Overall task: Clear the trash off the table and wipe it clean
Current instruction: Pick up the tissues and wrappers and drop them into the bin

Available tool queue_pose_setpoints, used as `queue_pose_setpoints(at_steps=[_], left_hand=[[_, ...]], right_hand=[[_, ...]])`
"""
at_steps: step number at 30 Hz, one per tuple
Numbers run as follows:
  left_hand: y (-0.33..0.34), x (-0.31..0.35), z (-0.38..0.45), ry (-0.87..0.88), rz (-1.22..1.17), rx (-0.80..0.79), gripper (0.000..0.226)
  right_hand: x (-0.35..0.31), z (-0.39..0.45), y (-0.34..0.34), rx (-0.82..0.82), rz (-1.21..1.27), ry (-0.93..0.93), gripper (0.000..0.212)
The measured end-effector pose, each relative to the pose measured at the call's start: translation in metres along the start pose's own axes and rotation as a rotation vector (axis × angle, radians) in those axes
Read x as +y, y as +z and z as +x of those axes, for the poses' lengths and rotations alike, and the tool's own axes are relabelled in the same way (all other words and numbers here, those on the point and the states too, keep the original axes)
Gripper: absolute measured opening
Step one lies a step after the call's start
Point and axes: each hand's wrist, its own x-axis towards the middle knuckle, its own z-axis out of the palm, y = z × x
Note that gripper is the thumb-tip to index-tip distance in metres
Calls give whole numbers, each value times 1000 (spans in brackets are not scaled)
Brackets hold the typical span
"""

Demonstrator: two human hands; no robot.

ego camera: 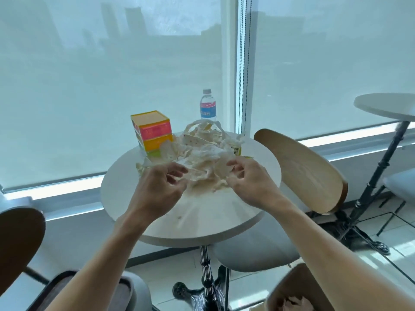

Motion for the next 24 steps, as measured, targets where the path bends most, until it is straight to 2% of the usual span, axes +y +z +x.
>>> queue_pose_setpoints(at_steps=[3,5,11,17,21,24], left_hand=[[-3,-16,17,-22,-8,-3,18],[-2,-23,25,-23,-13,-6,16],[-3,-30,46,3,-58,-19,14],[-6,-26,65,92,-212,-40,26],[-7,-16,73,173,-299,-32,41],[-9,-11,78,204,-308,-26,53]], right_hand=[[-3,21,14,105,0,67,56],[-4,32,19,148,19,92,61],[-2,52,25,280,1,110,21],[-32,61,7,563,232,44,10],[-61,61,3,595,313,-17,19],[-73,62,4,628,307,-37,18]])
